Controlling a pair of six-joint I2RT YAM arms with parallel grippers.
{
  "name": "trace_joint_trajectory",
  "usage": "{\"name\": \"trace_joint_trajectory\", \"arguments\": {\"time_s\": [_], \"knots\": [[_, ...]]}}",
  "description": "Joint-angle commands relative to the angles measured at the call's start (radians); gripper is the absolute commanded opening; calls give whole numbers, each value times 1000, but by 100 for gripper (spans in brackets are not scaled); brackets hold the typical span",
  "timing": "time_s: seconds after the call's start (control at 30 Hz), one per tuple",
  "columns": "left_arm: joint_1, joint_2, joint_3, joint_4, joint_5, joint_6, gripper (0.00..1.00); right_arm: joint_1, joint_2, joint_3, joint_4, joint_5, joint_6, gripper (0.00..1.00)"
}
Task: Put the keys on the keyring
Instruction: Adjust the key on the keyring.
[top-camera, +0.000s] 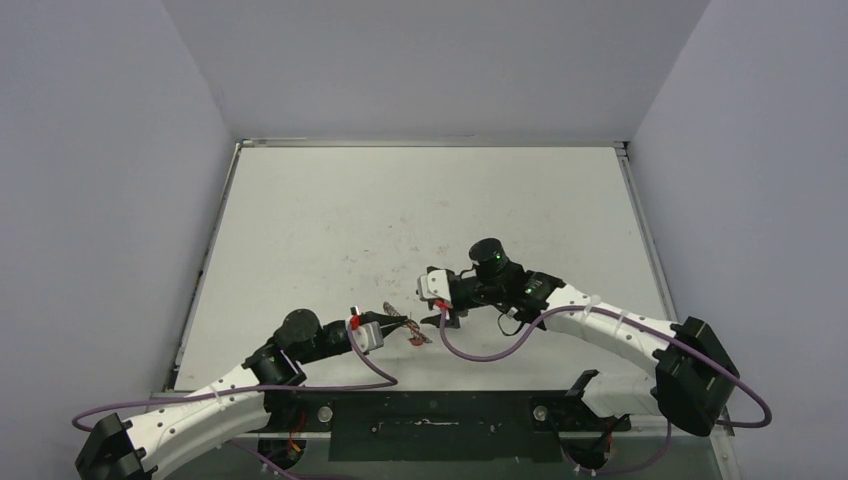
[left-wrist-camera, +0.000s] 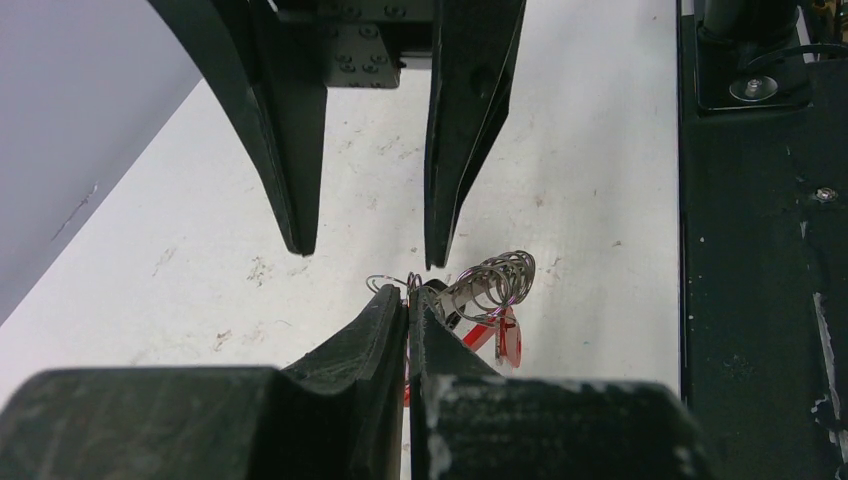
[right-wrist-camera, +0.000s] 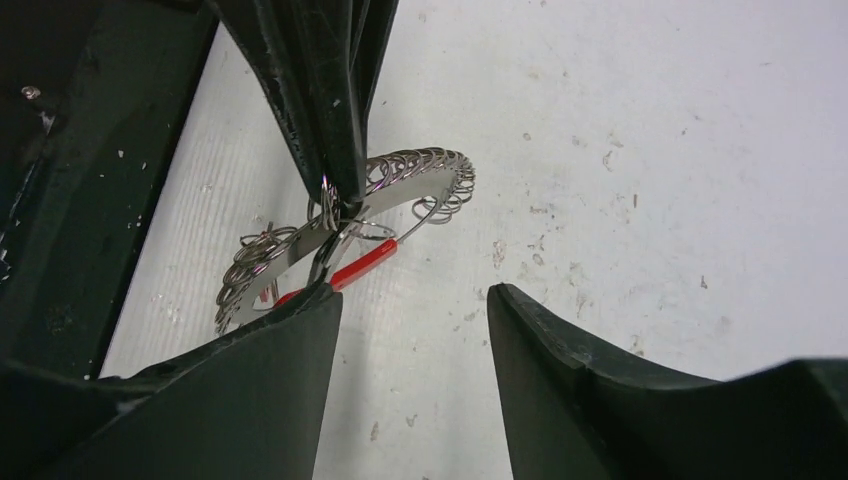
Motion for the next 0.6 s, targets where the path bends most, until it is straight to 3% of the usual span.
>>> {"name": "trace_joint_trajectory", "arguments": {"time_s": [0.0,0.37,0.57], "knots": [[-1,-13,10,50,27,11,0,-24,-63,44,-140,-53,-150,58],[-2,-13,10,47,41,4,0,2,13,155,-215,-178,-261,57],[-3,-10,10,48,45,1,0,15,74,194,-237,-220,-303,47]]}}
